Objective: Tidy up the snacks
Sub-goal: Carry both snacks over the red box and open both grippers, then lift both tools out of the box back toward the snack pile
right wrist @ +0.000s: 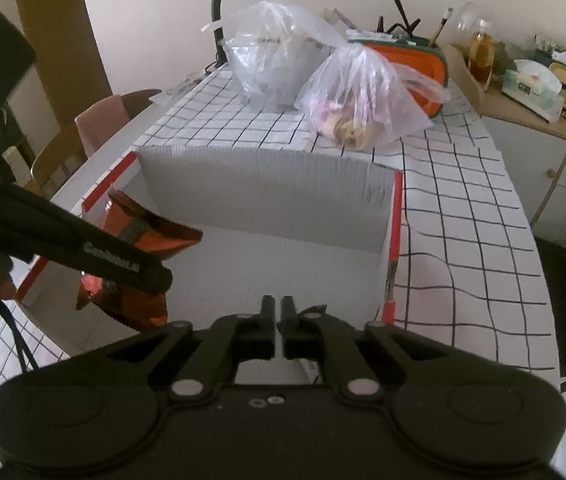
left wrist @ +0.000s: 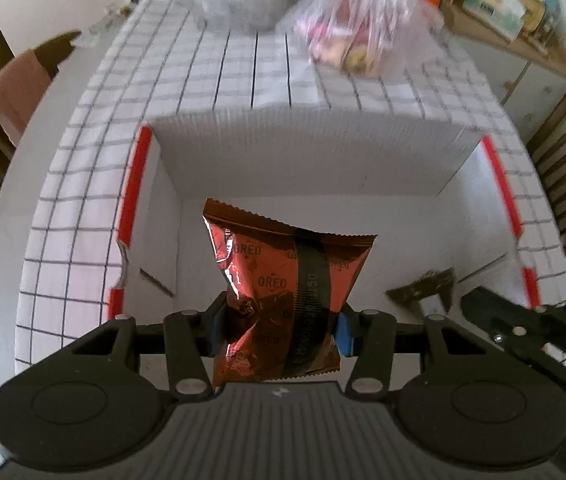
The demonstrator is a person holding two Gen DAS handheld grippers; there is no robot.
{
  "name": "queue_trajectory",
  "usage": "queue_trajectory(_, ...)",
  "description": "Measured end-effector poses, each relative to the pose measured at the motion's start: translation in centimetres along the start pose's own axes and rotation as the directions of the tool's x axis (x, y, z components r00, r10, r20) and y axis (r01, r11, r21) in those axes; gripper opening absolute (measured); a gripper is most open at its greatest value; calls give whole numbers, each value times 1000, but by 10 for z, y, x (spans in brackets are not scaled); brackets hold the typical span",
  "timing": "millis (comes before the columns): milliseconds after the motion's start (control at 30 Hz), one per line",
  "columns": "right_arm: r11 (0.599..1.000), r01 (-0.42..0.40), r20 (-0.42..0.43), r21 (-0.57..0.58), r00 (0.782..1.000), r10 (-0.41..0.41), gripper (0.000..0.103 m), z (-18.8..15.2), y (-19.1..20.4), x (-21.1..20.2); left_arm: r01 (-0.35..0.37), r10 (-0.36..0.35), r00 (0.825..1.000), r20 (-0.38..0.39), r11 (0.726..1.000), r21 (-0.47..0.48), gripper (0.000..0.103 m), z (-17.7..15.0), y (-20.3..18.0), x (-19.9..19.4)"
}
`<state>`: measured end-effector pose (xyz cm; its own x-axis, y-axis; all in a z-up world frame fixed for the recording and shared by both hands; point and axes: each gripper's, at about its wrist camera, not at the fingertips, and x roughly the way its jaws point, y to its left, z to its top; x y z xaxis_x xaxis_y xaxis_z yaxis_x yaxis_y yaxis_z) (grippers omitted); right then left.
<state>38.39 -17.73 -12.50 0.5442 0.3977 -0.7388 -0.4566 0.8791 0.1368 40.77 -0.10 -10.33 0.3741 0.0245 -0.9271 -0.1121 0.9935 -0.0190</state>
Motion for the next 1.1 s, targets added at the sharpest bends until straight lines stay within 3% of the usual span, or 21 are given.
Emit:
queue_trajectory(233, 1000, -16, -10, 15, 1000, 16, 18, -3, -1, -2, 2, -3, 999, -44, 1000, -11, 50, -8, 3, 16)
queue_trajectory(367, 1000, -11, -5, 20, 1000, 11, 24, -5, 0, -7, 13, -13, 999, -31, 1000, -15, 60, -12, 2, 14)
queue_trajectory(533, 999, -16, 21, 32, 1000, 15, 33, -7, 1, -25, 27, -27, 1000, -8, 1000, -14, 62, -19, 3, 1)
queue_trajectory(800, 999, -22, 75, 40, 997, 19, 42, -13, 9, -62, 55, -54, 995, 81, 998, -13, 64, -35, 6, -36)
queue_trajectory(1100, 999, -25, 144, 33, 989, 20, 64, -24, 30, -108, 97, -99, 975, 198, 995, 18, 65, -68, 7, -93)
